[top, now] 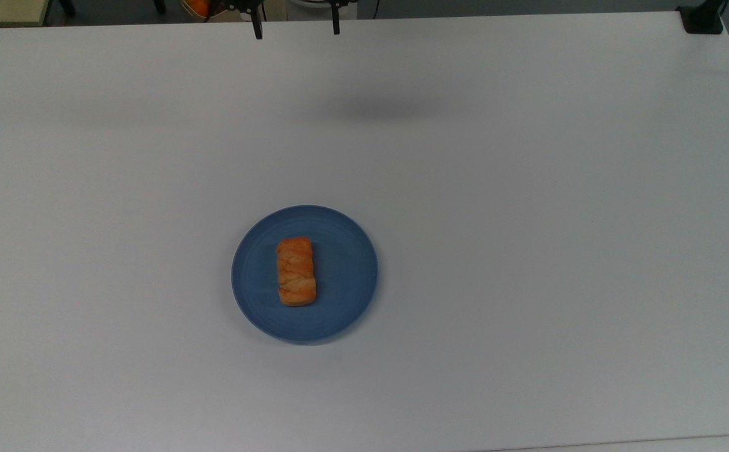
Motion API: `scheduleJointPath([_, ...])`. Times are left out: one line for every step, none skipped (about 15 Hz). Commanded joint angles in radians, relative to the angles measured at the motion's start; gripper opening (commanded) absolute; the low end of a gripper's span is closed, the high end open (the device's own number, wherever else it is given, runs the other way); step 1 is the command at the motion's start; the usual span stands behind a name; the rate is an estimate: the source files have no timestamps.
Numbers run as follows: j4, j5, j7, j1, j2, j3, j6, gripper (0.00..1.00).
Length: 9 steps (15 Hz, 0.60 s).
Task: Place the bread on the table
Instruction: 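Move the open gripper down toward the bread roll on the blue plate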
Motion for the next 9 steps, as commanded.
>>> scheduleJointPath([-0.014,0.032,-0.024,-0.006,-0.017,-0.010,0.009,1.00])
scheduleJointPath([-0.013,0.034,-0.024,-0.006,-0.017,-0.012,0.009,1.00])
scheduleJointPath([-0.014,0.034,-0.024,-0.006,-0.017,-0.012,0.011,1.00])
scheduleJointPath([-0.017,0.034,-0.024,-0.006,-0.017,-0.012,0.011,1.00])
scheduleJointPath([-0.019,0.034,-0.033,-0.006,-0.017,-0.012,0.011,1.00])
scheduleJointPath([-0.019,0.034,-0.034,-0.006,-0.017,-0.012,0.009,1.00])
scheduleJointPath([-0.019,0.034,-0.035,-0.006,-0.017,-0.012,0.007,1.00])
scheduleJointPath([-0.019,0.034,-0.035,-0.007,-0.017,-0.014,0.007,1.00])
scheduleJointPath([-0.019,0.034,-0.035,-0.009,-0.017,-0.014,0.007,1.00])
